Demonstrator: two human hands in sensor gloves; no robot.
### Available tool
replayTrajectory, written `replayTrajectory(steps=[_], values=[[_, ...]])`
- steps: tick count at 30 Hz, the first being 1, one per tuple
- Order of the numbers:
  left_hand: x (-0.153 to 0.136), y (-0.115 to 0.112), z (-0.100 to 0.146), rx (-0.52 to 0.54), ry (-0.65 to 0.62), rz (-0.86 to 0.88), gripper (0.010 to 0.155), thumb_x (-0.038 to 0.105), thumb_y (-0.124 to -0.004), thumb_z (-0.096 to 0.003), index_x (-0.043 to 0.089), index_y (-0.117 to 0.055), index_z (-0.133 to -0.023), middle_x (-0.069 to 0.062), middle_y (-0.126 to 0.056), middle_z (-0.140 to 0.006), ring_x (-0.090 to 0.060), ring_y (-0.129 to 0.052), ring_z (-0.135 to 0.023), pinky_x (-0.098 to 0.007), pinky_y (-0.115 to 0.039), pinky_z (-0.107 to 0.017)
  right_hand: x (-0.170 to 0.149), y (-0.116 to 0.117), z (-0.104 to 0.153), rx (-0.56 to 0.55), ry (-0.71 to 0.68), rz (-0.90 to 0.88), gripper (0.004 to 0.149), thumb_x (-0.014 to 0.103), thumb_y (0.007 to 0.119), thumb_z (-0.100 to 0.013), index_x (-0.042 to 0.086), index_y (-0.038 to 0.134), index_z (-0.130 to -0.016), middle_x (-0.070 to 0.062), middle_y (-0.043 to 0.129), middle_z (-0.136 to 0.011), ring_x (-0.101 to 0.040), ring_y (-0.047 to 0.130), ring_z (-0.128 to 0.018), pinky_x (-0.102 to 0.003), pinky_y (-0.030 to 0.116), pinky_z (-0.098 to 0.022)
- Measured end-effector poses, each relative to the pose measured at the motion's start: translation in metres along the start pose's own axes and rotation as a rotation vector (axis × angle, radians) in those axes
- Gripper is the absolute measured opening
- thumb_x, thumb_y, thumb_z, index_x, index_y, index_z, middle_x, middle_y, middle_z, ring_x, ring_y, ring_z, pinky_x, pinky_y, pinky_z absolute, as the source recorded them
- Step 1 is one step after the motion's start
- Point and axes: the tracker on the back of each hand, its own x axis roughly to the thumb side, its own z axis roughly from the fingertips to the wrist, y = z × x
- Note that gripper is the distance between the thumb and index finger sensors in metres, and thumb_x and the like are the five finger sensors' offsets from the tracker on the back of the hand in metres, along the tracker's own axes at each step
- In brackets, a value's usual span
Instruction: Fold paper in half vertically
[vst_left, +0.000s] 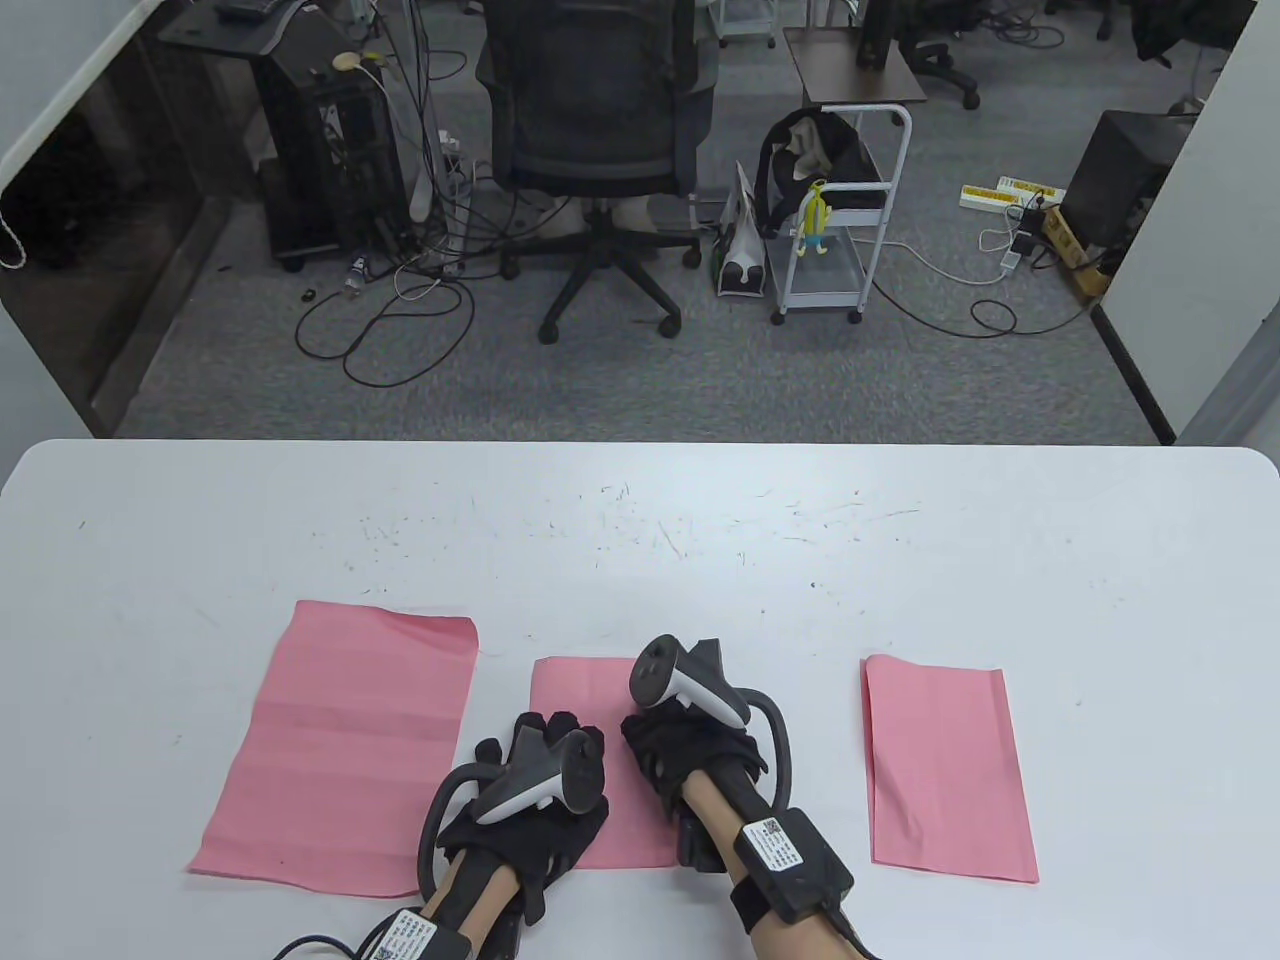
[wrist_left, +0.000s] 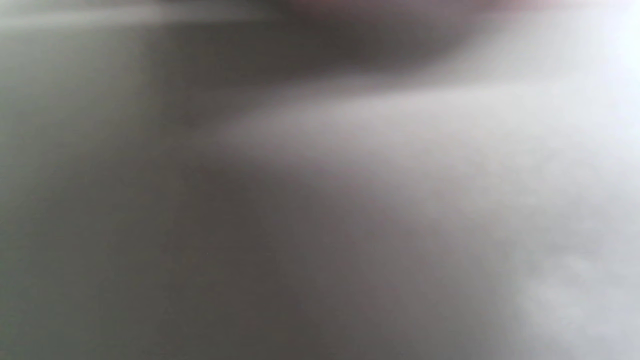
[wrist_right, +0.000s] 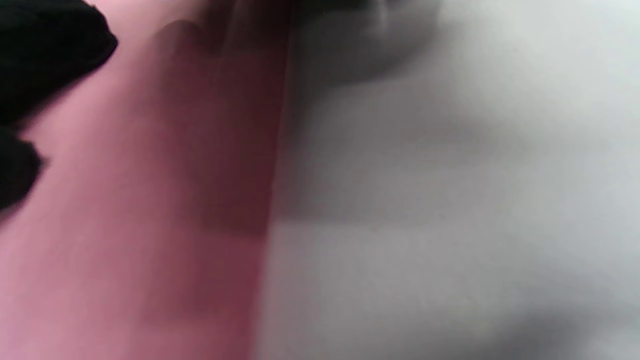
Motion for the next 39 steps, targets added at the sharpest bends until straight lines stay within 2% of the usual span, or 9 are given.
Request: replayTrajectory(steps=[8, 12, 17, 24, 28, 29, 31, 39], values=[[0.0, 0.0, 0.0, 0.0, 0.0, 0.001, 0.076, 0.064, -0.035, -0.0524, 0.037, 0.004, -0.112, 0.005, 0.01, -0.121, -0.033, 0.005, -0.114, -0.066, -0.013, -0.082, -0.002, 0.001, -0.001, -0.009, -0.013, -0.001, 0.064, 0.052, 0.061, -0.051, 0.033, 0.037, -0.107, 0.005, 0.028, -0.116, -0.025, 0.03, -0.108, -0.053, 0.036, -0.079], [0.0, 0.0, 0.0, 0.0, 0.0, 0.001, 0.076, 0.064, -0.035, -0.0524, 0.037, 0.004, -0.112, 0.005, 0.01, -0.121, -0.033, 0.005, -0.114, -0.066, -0.013, -0.082, -0.006, -0.003, 0.003, -0.034, -0.05, -0.032, 0.063, 0.052, 0.061, -0.051, 0.031, 0.041, -0.107, 0.001, 0.035, -0.117, -0.027, 0.036, -0.108, -0.054, 0.04, -0.078], [0.0, 0.0, 0.0, -0.002, 0.001, 0.0, 0.076, 0.064, -0.035, -0.0524, 0.037, 0.004, -0.112, 0.005, 0.01, -0.121, -0.033, 0.006, -0.114, -0.066, -0.013, -0.082, -0.011, -0.007, 0.03, -0.127, -0.124, -0.005, 0.061, 0.05, 0.062, -0.051, 0.027, 0.05, -0.106, -0.004, 0.046, -0.115, -0.032, 0.048, -0.105, -0.054, 0.049, -0.076], [0.0, 0.0, 0.0, -0.002, 0.001, 0.0, 0.076, 0.064, -0.035, -0.0525, 0.037, 0.004, -0.112, 0.005, 0.01, -0.121, -0.033, 0.006, -0.113, -0.066, -0.013, -0.082, -0.009, 0.009, 0.059, -0.104, -0.183, 0.043, 0.06, 0.05, 0.063, -0.051, 0.026, 0.054, -0.105, -0.005, 0.051, -0.114, -0.033, 0.053, -0.104, -0.054, 0.051, -0.075], [0.0, 0.0, 0.0, -0.004, 0.002, -0.001, 0.076, 0.064, -0.035, -0.0525, 0.037, 0.004, -0.112, 0.005, 0.01, -0.121, -0.033, 0.006, -0.114, -0.066, -0.013, -0.082, -0.008, 0.026, 0.055, -0.051, -0.18, 0.094, 0.06, 0.05, 0.063, -0.051, 0.025, 0.056, -0.104, -0.005, 0.054, -0.113, -0.033, 0.056, -0.103, -0.054, 0.052, -0.075], [0.0, 0.0, 0.0, -0.005, 0.002, -0.001, 0.076, 0.064, -0.035, -0.0524, 0.037, 0.004, -0.112, 0.006, 0.01, -0.121, -0.033, 0.006, -0.113, -0.066, -0.013, -0.082, -0.008, 0.03, 0.053, -0.037, -0.171, 0.11, 0.059, 0.05, 0.063, -0.051, 0.026, 0.054, -0.104, -0.003, 0.049, -0.113, -0.031, 0.05, -0.104, -0.053, 0.051, -0.075], [0.0, 0.0, 0.0, -0.005, 0.002, -0.001, 0.076, 0.064, -0.035, -0.0525, 0.037, 0.004, -0.112, 0.006, 0.01, -0.121, -0.033, 0.006, -0.113, -0.066, -0.013, -0.082, -0.007, 0.032, 0.054, -0.098, -0.167, 0.131, 0.058, 0.05, 0.063, -0.051, 0.027, 0.055, -0.104, -0.002, 0.051, -0.113, -0.03, 0.053, -0.104, -0.053, 0.052, -0.075], [0.0, 0.0, 0.0, -0.006, 0.002, 0.0, 0.076, 0.064, -0.035, -0.0525, 0.037, 0.004, -0.112, 0.005, 0.01, -0.121, -0.033, 0.006, -0.113, -0.066, -0.013, -0.082, -0.008, 0.033, 0.053, -0.079, -0.173, 0.115, 0.058, 0.049, 0.062, -0.051, 0.027, 0.054, -0.104, -0.001, 0.05, -0.112, -0.03, 0.051, -0.103, -0.053, 0.051, -0.075]])
